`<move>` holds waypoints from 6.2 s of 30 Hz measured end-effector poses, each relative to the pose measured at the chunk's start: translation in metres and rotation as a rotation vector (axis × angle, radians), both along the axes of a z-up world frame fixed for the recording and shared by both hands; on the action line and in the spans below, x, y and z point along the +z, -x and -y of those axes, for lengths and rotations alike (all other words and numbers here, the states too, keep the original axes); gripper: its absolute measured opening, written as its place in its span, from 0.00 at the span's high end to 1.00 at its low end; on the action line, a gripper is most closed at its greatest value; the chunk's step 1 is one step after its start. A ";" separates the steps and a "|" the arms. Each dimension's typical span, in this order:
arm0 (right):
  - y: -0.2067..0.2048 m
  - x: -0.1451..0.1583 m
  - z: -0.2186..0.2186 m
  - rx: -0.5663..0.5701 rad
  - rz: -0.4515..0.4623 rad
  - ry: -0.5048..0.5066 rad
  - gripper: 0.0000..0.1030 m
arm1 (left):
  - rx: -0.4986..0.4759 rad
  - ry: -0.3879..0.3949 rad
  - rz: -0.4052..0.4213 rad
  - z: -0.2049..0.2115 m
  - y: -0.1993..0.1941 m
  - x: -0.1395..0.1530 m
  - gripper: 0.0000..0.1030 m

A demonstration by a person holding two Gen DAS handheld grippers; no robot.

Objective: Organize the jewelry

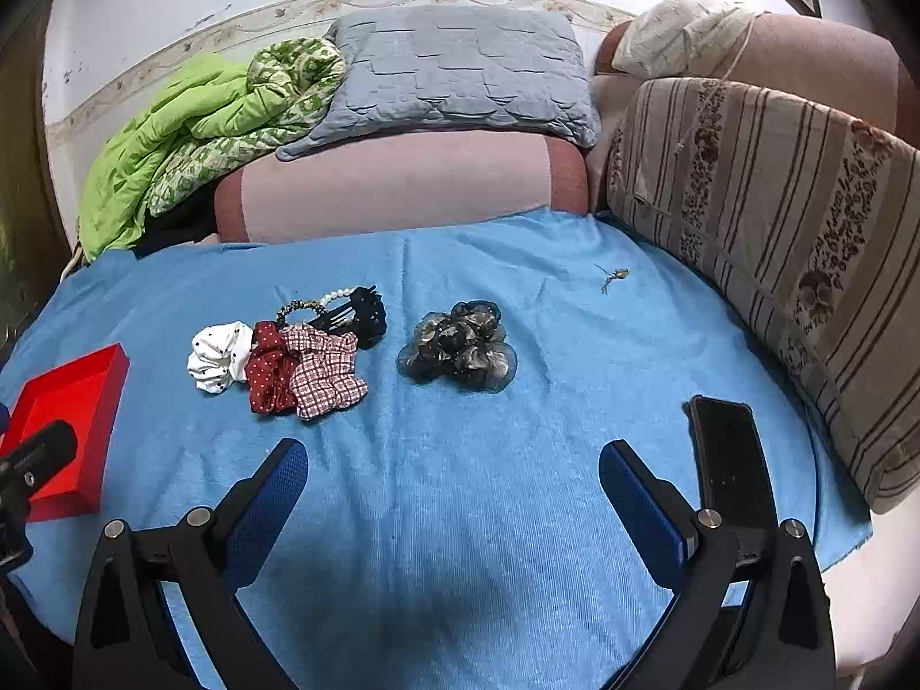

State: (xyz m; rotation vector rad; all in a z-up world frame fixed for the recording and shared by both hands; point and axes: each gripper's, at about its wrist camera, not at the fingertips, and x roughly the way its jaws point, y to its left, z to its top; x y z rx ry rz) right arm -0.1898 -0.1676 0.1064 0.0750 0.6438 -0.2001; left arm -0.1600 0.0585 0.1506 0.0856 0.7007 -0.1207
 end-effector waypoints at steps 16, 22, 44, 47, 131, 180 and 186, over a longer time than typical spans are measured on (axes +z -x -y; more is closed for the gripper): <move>-0.041 -0.024 -0.004 0.064 -0.082 -0.010 0.00 | 0.040 -0.014 -0.092 -0.012 -0.046 -0.037 0.00; -0.062 -0.032 -0.007 0.095 -0.107 -0.037 0.00 | 0.060 -0.018 -0.123 -0.018 -0.065 -0.050 0.00; -0.129 -0.052 -0.022 0.171 -0.141 -0.079 0.06 | 0.059 0.086 -0.207 -0.040 -0.152 -0.067 0.19; -0.139 -0.057 -0.022 0.182 -0.153 -0.098 0.13 | 0.026 0.085 -0.204 -0.029 -0.164 -0.070 0.20; -0.226 -0.057 -0.356 0.768 -0.390 -0.222 0.83 | 0.378 0.100 -0.260 -0.313 -0.163 -0.086 0.88; -0.081 -0.071 -0.274 0.747 -0.451 -0.187 0.74 | 0.360 0.166 -0.152 -0.277 -0.091 -0.020 0.50; -0.070 -0.045 -0.219 0.683 -0.335 -0.213 0.35 | 0.232 0.159 -0.132 -0.205 -0.084 -0.001 0.42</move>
